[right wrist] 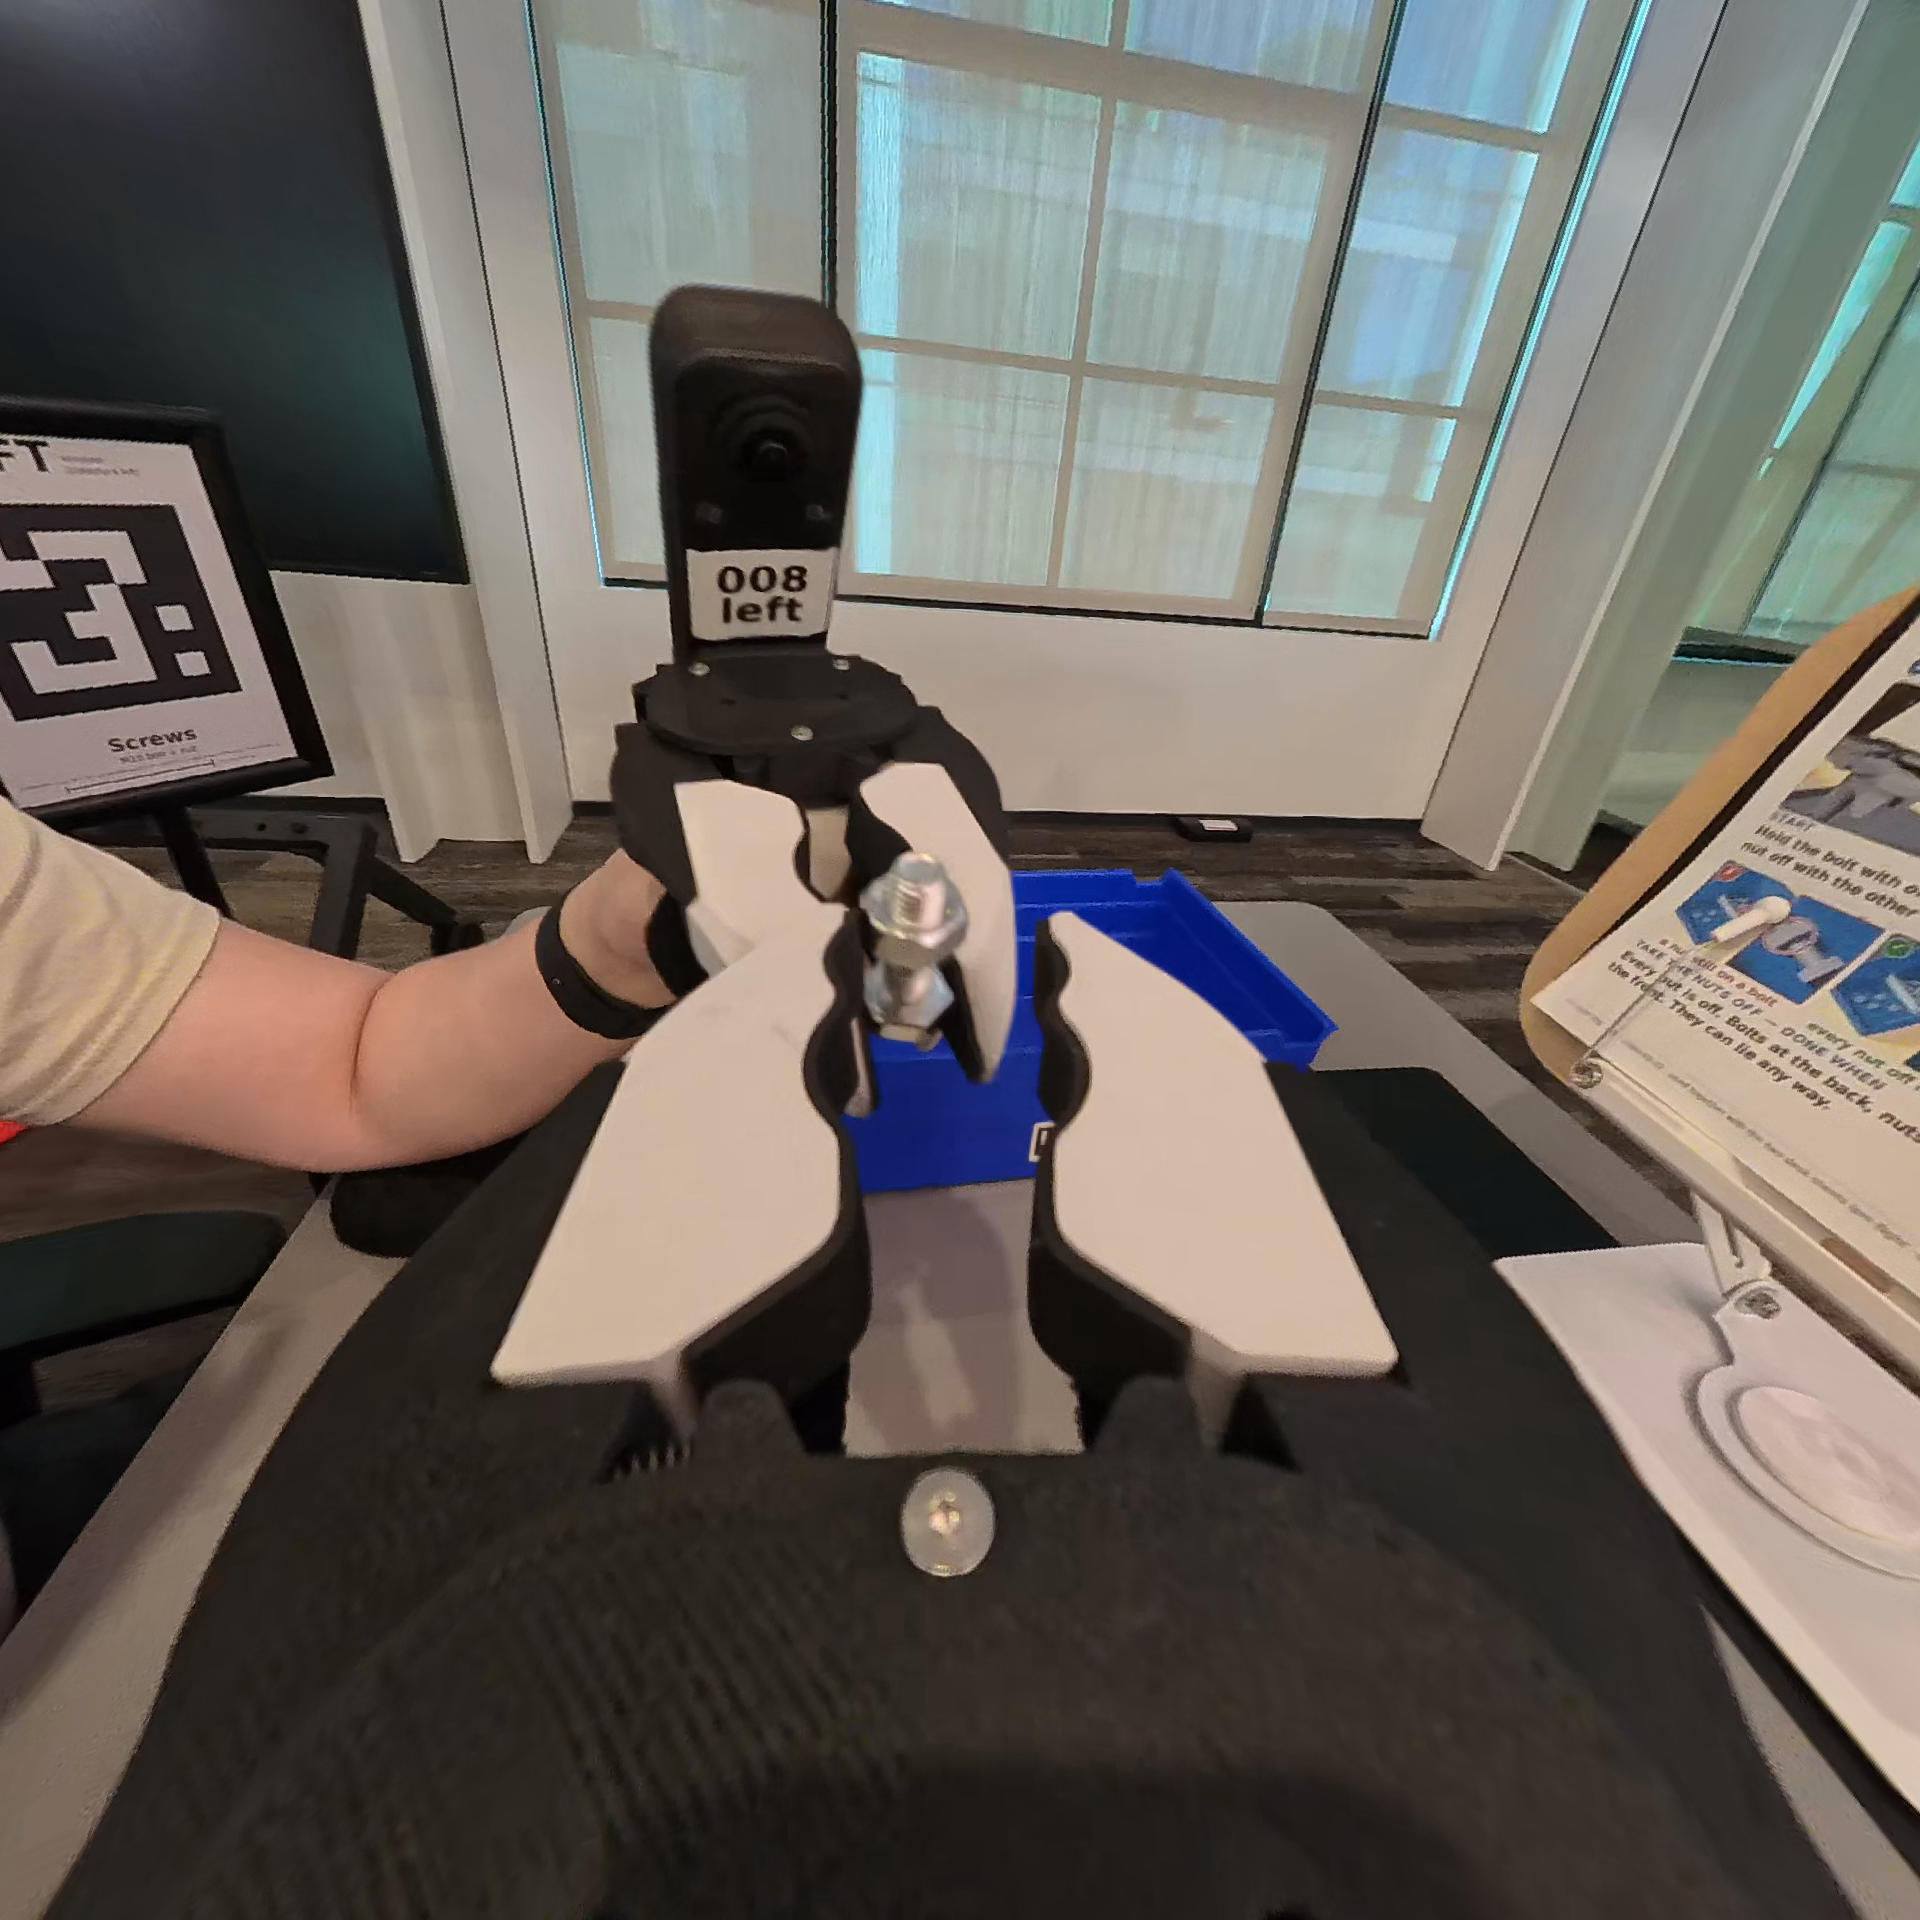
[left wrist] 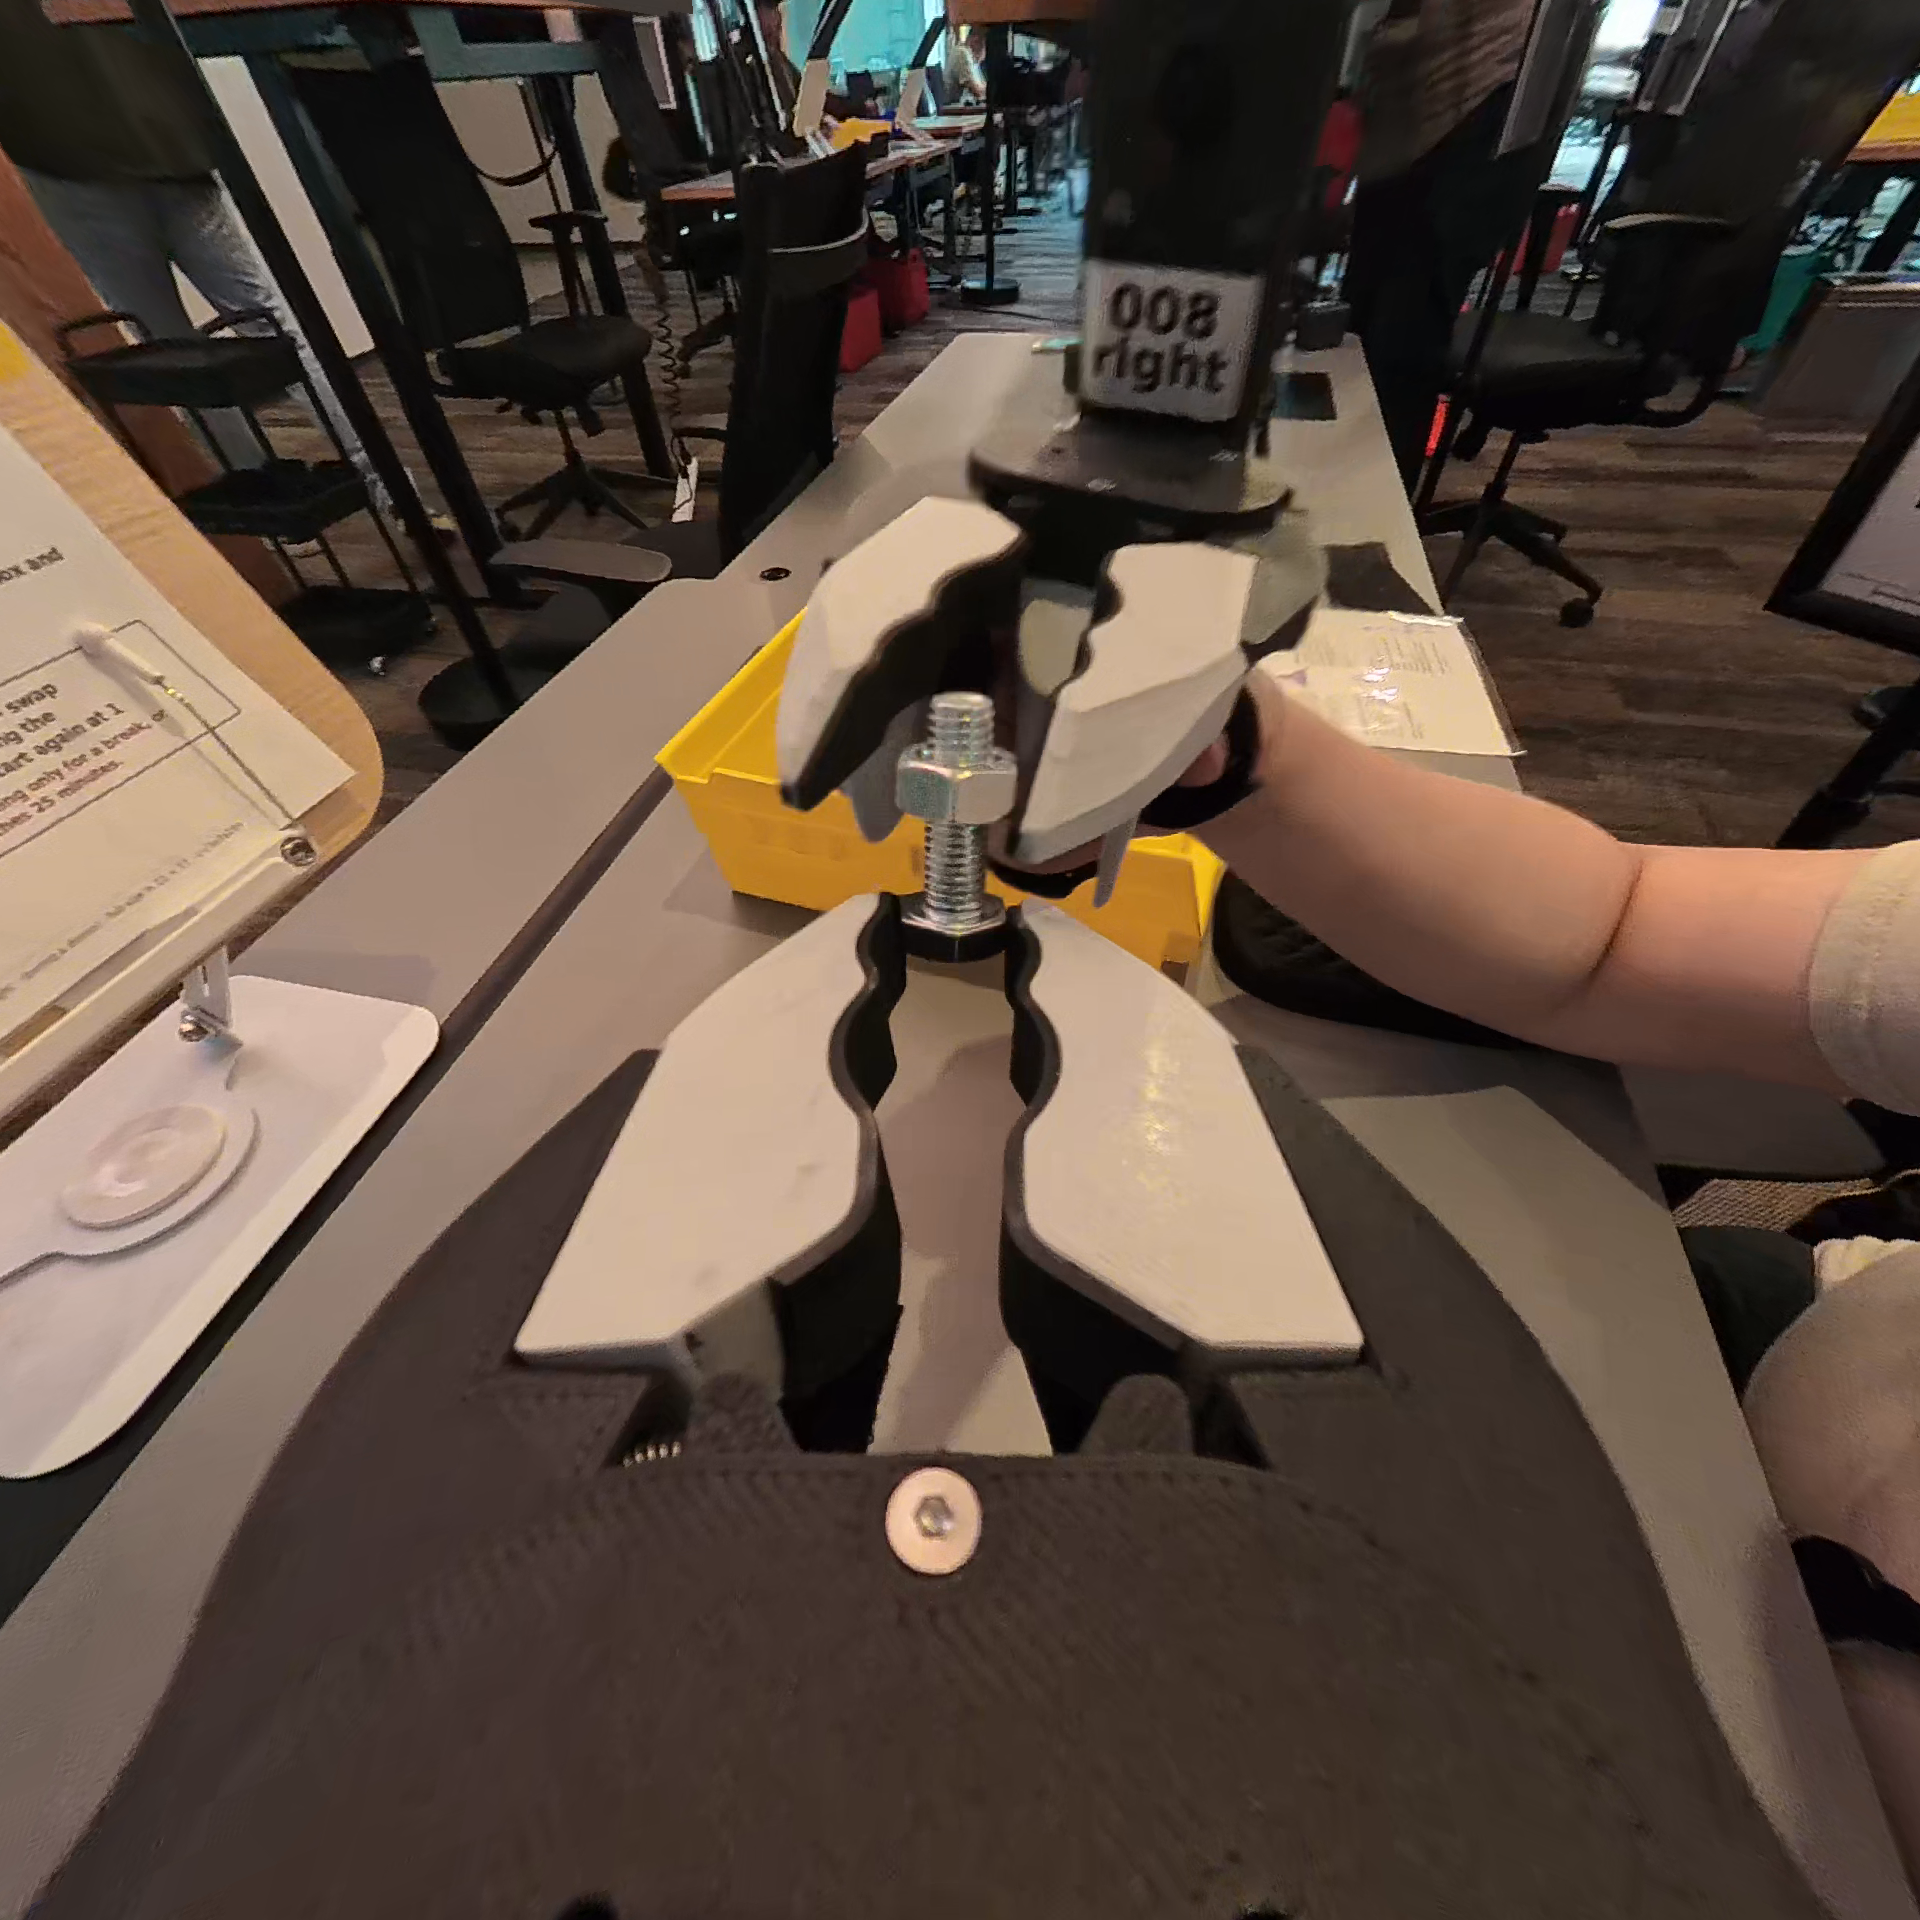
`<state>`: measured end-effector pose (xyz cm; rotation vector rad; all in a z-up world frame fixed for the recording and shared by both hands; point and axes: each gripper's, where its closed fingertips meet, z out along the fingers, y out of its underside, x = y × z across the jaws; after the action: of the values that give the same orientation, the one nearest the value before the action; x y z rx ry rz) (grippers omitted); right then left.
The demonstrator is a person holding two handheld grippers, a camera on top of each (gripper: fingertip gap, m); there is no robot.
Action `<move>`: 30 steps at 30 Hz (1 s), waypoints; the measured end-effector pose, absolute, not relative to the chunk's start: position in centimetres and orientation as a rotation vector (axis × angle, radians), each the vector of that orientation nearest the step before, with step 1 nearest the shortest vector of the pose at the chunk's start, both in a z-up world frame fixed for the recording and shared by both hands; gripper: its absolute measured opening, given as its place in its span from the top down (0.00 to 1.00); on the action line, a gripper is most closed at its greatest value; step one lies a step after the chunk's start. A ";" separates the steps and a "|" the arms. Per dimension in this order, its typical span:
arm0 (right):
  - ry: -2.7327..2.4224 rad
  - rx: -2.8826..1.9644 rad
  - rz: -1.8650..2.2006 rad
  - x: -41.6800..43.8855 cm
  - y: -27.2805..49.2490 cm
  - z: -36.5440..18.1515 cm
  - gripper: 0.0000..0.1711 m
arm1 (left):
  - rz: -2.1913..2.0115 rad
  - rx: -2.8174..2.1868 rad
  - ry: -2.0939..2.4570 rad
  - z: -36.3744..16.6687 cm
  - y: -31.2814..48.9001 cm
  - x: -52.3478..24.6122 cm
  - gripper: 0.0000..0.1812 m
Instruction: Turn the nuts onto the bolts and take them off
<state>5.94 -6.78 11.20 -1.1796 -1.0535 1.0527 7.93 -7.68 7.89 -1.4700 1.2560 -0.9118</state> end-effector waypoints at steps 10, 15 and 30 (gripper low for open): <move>-1.031 -1.133 1.264 6.9 -7.1 11.3 0.81 | -0.973 -1.492 1.177 8.0 -6.8 7.8 0.90; -0.996 -1.162 1.227 6.9 -6.1 10.9 0.82 | -0.973 -1.477 1.173 7.5 -6.8 8.7 0.90; -0.864 -1.272 1.309 6.9 -3.1 8.6 0.78 | -0.619 -1.560 1.091 5.5 -3.8 8.4 0.90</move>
<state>6.94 -3.07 8.63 -1.2723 -0.8639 1.3094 8.39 -3.80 5.52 -1.5605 1.0913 -0.6194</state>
